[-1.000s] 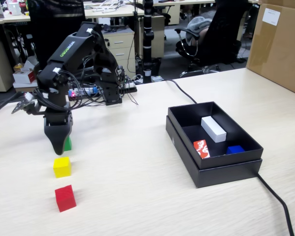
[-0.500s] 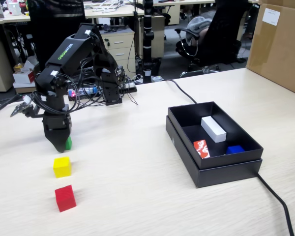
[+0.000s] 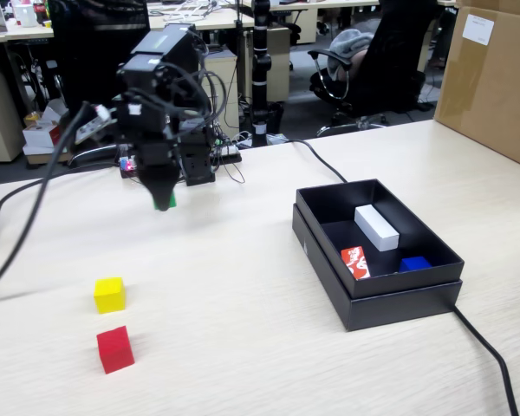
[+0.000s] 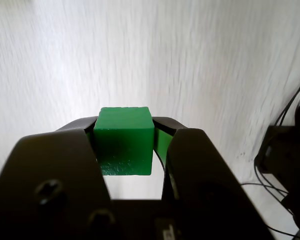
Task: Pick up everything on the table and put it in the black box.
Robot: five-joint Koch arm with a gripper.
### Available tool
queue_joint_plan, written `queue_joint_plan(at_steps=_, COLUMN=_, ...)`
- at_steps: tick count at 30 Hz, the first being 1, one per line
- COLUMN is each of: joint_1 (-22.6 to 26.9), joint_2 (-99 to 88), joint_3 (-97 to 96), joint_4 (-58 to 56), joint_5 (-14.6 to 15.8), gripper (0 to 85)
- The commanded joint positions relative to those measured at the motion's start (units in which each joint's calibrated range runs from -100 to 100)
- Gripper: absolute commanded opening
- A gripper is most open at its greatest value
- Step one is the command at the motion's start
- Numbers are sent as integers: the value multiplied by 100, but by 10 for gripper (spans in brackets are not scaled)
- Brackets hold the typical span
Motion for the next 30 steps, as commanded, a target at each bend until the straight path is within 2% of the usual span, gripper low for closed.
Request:
queue_joint_plan(at_steps=1, joint_1=488, joint_2=-1142, joint_3=113, joint_4=-216, joint_5=425, gripper=8)
queue_joint_plan(at_steps=3, joint_1=733, joint_2=-1498, joint_3=77, joint_4=-251, joint_5=586, gripper=8)
queue_joint_plan(at_steps=5, joint_1=1245, joint_2=-2106, joint_3=23, joint_4=-251, joint_5=918, gripper=8)
queue_joint_plan(at_steps=9, joint_1=1890, joint_2=-2358, joint_3=158, joint_4=-251, joint_5=1348, gripper=9)
queue_joint_plan(at_steps=12, joint_1=2232, joint_2=-1693, joint_3=748, joint_4=-251, joint_5=1626, gripper=9)
queue_joint_plan(at_steps=14, joint_1=2662, joint_2=-281, joint_3=2153, joint_4=-251, joint_5=1880, gripper=9)
queue_joint_plan(at_steps=21, joint_1=3101, joint_2=1750, joint_3=3477, joint_4=-165, joint_5=2178, gripper=9)
queue_joint_plan(at_steps=24, joint_1=3121, joint_2=2633, joint_3=3867, joint_4=-9, joint_5=2276, gripper=9)
queue_joint_plan(at_steps=28, joint_1=3053, joint_2=4492, joint_3=5489, joint_4=86, joint_5=2510, gripper=9)
queue_joint_plan(at_steps=30, joint_1=3043, joint_2=4767, joint_3=5743, joint_4=86, joint_5=2564, gripper=9)
